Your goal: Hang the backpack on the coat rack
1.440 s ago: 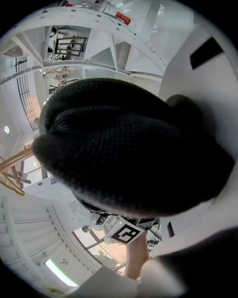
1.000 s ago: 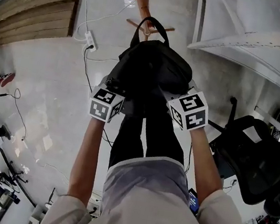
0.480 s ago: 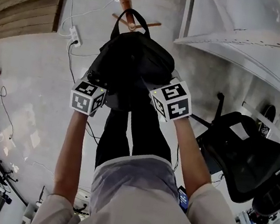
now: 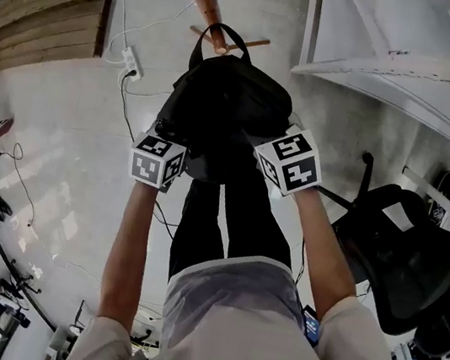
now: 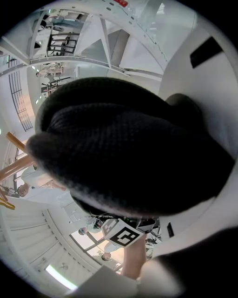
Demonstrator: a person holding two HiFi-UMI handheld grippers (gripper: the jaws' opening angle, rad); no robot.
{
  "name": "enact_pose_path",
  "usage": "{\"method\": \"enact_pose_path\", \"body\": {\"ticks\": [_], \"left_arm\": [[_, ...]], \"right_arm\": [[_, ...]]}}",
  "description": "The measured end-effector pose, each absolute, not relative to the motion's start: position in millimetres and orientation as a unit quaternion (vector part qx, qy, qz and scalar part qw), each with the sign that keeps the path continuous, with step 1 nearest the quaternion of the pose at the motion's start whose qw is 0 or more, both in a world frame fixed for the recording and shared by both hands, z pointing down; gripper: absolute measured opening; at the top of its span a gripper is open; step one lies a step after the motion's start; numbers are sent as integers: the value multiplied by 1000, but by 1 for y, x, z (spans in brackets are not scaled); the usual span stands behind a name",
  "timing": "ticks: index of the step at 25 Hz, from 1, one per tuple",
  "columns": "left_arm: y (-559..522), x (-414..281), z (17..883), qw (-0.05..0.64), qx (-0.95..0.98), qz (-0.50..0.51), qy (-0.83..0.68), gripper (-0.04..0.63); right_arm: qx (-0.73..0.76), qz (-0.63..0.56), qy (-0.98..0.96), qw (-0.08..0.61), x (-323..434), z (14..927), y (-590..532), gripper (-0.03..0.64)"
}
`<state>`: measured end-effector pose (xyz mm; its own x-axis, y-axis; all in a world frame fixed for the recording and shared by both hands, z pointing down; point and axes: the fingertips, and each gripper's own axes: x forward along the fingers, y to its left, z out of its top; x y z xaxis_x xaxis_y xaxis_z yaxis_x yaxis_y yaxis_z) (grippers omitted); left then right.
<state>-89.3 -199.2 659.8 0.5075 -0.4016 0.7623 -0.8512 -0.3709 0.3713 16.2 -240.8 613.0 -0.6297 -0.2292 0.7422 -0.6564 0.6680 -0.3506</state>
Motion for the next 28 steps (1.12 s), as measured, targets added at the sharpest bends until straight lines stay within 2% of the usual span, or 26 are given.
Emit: {"method": "enact_pose_path", "body": {"ticks": [28], "left_arm": [[-252,-111,710,407,758,292,-418,176]], "right_arm": [[259,327,-838,352,-3,665,-299,201]]}}
